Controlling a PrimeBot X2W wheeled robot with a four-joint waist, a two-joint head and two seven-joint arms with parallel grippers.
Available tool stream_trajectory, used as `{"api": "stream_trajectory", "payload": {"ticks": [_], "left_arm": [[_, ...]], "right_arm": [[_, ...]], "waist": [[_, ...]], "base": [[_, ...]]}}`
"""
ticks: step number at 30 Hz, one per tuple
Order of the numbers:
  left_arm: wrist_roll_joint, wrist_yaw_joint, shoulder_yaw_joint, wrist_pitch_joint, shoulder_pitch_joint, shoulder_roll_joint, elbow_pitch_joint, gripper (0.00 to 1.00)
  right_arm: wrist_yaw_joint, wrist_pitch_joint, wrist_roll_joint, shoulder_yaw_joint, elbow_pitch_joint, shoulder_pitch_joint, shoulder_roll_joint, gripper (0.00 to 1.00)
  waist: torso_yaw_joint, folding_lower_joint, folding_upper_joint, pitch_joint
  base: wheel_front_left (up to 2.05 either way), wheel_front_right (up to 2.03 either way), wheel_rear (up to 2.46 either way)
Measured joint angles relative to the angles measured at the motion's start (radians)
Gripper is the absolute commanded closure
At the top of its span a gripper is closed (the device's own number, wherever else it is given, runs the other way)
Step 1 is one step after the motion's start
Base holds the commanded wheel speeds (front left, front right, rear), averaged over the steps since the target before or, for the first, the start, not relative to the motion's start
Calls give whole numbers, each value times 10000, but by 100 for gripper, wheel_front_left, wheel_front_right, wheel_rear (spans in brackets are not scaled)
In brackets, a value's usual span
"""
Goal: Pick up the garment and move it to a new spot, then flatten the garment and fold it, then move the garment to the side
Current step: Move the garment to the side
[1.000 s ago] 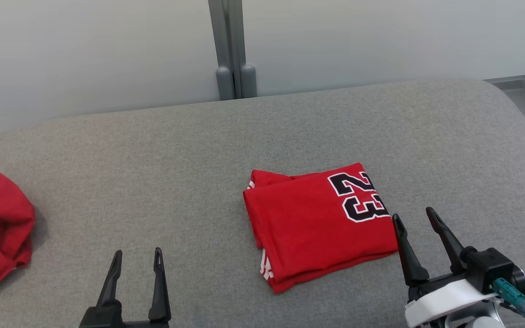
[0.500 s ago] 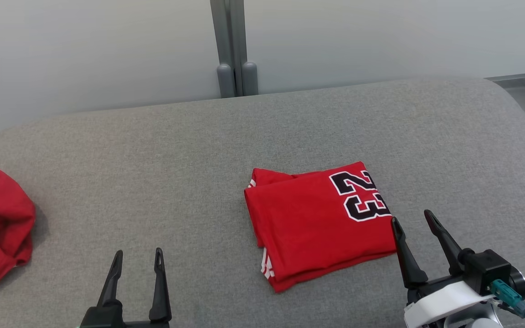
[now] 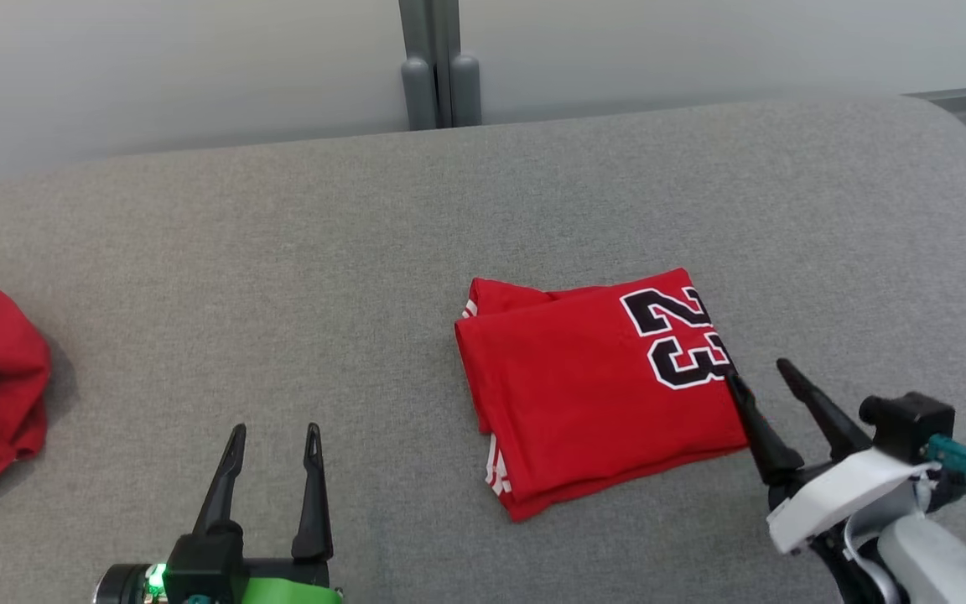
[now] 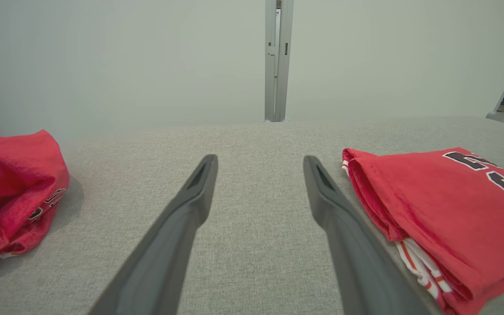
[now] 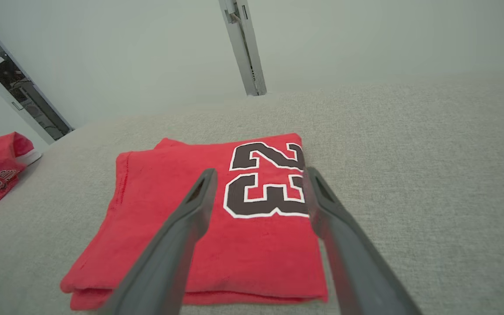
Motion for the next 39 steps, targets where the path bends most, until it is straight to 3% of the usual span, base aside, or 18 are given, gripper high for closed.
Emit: {"api": "stream_trajectory", "payload": {"ticks": [7,14,18,25,27,28,29,30,39], "left_arm": [[13,-92,-232,0,-600,0,-54,0],[13,-90,-510,0,-1166,0,-142,0],[29,-94,-619,0,-1472,0,-178,0],[42,-92,-857,0,-1877,0,-176,0],[42,-92,-888,0,-1944,0,-173,0],[42,-92,-903,0,-1978,0,-173,0],[42,-86,-911,0,-2016,0,-176,0],[42,-82,-911,0,-2033,0,-190,0],[121,-46,-920,0,-2283,0,-485,0]], "right_arm": [[-2,1179,3336,1367,0,-1500,-1856,0],[-2,3306,6631,1971,-290,-2188,-2989,0],[-4,3908,7515,2033,-372,-2592,-3446,0],[-4,3965,7774,2307,-288,-3185,-3745,0],[-2,4084,7862,2474,-267,-3296,-3745,11],[-2,4157,7935,2554,-278,-3347,-3751,51],[-2,4240,7994,2633,-299,-3391,-3777,55],[2,4307,8057,2686,-326,-3423,-3793,98],[6,3185,7622,2637,-481,-4328,-4197,100]], "waist": [[182,0,0,799],[383,0,0,1612],[497,0,0,2089],[707,0,0,2816],[769,0,0,2966],[803,0,0,3036],[834,0,0,3095],[855,0,0,3138],[791,0,0,3630]], "base": [[0,0,0],[0,0,0],[0,0,0],[0,0,0],[0,0,0],[0,0,0],[0,0,0],[0,0,0],[0,0,0]]}}
